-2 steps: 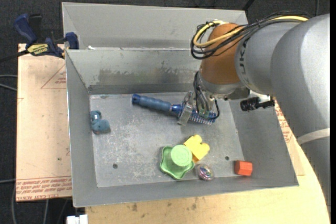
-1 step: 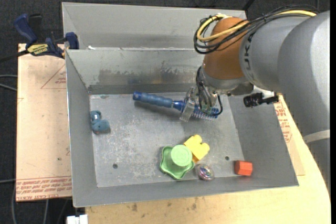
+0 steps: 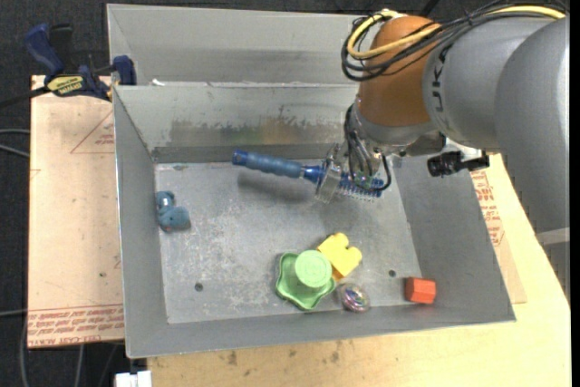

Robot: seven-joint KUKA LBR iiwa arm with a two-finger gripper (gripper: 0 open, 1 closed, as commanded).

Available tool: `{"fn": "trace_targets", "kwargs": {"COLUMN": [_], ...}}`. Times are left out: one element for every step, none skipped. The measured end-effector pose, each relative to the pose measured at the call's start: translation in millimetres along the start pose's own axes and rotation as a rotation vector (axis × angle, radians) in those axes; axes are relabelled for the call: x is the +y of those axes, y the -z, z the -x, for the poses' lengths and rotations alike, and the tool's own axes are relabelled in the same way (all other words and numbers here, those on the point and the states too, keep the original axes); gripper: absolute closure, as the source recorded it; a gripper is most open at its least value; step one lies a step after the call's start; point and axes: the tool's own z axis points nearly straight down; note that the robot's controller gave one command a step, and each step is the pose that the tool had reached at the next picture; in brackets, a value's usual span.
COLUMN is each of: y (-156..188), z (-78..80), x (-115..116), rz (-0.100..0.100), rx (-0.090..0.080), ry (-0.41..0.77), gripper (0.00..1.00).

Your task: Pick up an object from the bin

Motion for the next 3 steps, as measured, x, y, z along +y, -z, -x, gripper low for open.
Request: {"fn": "trace_targets", "kwargs": {"y": [23, 56, 62], "z": [0.4, 1.5, 1.7], "x": [0, 1, 1], "rz": [0.000, 0.001, -0.001], "rx": [0.000, -0.001, 0.001], "ry": [0.002, 0.004, 0.006], "gripper": [1.00, 1.00, 1.00]}}
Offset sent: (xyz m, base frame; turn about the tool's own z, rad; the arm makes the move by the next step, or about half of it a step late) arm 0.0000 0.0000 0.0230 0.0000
